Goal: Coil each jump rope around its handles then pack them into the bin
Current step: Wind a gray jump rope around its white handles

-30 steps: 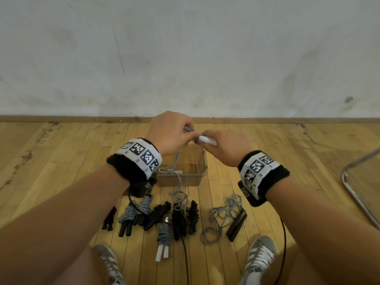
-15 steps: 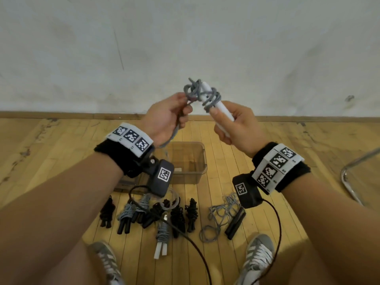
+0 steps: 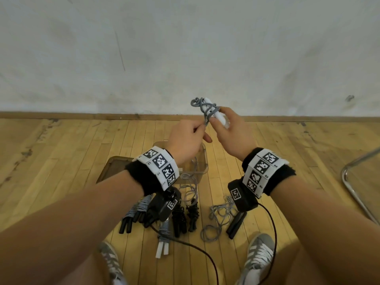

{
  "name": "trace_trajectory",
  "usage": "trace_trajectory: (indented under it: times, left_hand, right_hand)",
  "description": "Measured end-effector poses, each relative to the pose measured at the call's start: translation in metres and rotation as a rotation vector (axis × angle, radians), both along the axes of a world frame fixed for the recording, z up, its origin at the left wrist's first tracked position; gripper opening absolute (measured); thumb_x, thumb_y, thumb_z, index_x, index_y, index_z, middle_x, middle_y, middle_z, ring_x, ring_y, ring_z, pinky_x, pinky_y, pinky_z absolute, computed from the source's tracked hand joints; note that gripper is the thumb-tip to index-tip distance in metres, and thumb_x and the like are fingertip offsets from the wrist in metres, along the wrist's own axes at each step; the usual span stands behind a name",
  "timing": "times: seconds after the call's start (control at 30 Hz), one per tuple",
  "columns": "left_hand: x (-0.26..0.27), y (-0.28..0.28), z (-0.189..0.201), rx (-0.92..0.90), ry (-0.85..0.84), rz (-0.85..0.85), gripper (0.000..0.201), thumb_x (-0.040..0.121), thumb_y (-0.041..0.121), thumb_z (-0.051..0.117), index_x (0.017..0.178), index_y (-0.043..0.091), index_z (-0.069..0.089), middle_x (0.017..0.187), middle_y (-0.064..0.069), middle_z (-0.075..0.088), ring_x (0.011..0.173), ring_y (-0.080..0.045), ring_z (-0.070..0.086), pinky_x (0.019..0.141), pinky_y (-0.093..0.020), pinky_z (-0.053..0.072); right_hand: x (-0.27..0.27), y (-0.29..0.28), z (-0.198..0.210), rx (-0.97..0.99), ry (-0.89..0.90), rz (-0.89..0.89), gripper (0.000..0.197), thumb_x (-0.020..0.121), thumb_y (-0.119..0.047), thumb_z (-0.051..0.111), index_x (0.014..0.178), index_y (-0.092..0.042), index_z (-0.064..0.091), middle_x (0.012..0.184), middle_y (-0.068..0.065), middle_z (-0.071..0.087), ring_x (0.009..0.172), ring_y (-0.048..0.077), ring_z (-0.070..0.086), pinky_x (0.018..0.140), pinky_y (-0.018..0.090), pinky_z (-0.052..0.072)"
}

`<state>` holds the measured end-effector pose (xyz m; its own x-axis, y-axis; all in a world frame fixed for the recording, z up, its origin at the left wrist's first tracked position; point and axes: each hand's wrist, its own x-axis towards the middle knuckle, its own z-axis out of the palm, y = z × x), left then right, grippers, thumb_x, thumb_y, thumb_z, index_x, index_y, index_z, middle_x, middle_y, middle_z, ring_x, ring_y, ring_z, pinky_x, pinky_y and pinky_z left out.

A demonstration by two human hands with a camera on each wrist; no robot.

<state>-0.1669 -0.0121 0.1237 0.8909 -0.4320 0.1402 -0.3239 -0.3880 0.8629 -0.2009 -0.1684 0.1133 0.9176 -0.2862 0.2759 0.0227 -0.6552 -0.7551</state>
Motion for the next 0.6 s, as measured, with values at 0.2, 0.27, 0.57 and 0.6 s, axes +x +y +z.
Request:
trace_trajectory:
  times: [0.2, 0.27, 0.57, 0.6]
  left_hand:
    - [-0.003, 0.005, 0.010, -0.005, 0.025, 0.021, 0.040, 0.106, 0.030, 0.049, 0.083, 0.011, 0.076, 0.066, 0.007, 0.074, 0.046, -0.007, 0.062, 0.054, -0.021, 0.049]
    - [-0.003, 0.004, 0.012, -0.045, 0.093, 0.027, 0.046, 0.104, 0.047, 0.051, 0.083, 0.016, 0.077, 0.067, 0.003, 0.075, 0.048, -0.010, 0.065, 0.058, -0.022, 0.051]
    - [0.011, 0.006, 0.003, -0.259, 0.272, 0.212, 0.043, 0.095, 0.052, 0.065, 0.079, 0.014, 0.079, 0.062, -0.003, 0.073, 0.045, -0.009, 0.059, 0.057, -0.025, 0.047]
    - [0.012, 0.006, 0.003, -0.278, 0.286, 0.197, 0.039, 0.095, 0.050, 0.066, 0.083, 0.015, 0.079, 0.065, -0.004, 0.074, 0.046, -0.009, 0.058, 0.057, -0.024, 0.046]
  right_hand:
    - [-0.008, 0.001, 0.007, -0.476, 0.030, -0.027, 0.036, 0.106, -0.049, 0.041, 0.137, -0.033, 0.051, 0.072, -0.008, 0.058, 0.058, 0.013, 0.054, 0.049, 0.031, 0.038]
    - [-0.012, 0.008, 0.008, -0.624, 0.053, -0.060, 0.037, 0.106, -0.049, 0.037, 0.140, -0.037, 0.047, 0.065, -0.008, 0.053, 0.051, 0.011, 0.047, 0.045, 0.028, 0.027]
    - [-0.017, 0.022, 0.002, -0.576, 0.032, 0.085, 0.055, 0.102, -0.043, 0.049, 0.153, -0.027, 0.038, 0.095, -0.004, 0.063, 0.072, 0.016, 0.055, 0.052, 0.026, 0.033]
    - [-0.015, 0.019, 0.001, -0.455, 0.042, 0.095, 0.058, 0.100, -0.042, 0.055, 0.153, -0.026, 0.040, 0.105, -0.004, 0.067, 0.080, 0.014, 0.060, 0.058, 0.027, 0.040]
